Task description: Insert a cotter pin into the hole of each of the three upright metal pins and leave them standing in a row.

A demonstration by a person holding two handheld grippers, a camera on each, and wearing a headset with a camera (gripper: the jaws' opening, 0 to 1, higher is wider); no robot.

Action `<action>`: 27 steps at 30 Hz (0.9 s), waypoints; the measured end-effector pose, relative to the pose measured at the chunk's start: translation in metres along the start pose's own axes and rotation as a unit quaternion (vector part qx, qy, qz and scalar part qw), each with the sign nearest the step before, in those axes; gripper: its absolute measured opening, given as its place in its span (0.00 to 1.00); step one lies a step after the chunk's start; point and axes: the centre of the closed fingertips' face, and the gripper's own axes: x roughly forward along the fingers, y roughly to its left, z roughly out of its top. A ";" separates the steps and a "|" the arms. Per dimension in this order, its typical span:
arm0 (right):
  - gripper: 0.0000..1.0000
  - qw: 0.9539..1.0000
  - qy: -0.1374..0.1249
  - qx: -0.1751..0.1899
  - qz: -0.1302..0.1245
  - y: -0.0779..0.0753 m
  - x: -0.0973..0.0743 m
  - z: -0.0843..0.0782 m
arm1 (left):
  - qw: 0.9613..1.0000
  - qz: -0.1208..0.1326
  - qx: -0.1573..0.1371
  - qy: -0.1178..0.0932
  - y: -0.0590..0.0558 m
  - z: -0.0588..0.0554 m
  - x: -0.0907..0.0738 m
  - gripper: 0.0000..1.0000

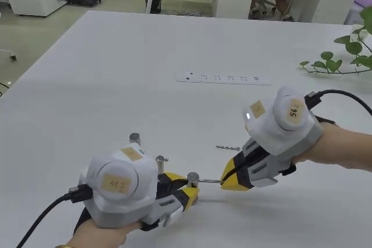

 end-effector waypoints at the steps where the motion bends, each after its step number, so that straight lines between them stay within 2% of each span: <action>1: 0.03 1.000 0.000 -0.001 -0.001 0.000 0.000 0.000 | 1.000 -0.001 -0.001 0.000 0.000 0.000 0.000 0.12; 11: 0.03 1.000 0.002 -0.009 -0.002 0.000 -0.002 0.001 | 1.000 -0.004 -0.003 -0.001 0.000 0.000 0.001 0.12; 16: 0.03 1.000 -0.006 -0.009 -0.005 -0.001 -0.005 0.005 | 1.000 -0.005 -0.004 -0.003 0.000 0.000 0.001 0.12; 27: 0.03 1.000 0.004 -0.028 0.001 -0.001 -0.001 0.011 | 1.000 -0.007 0.000 -0.003 0.001 -0.001 0.002 0.12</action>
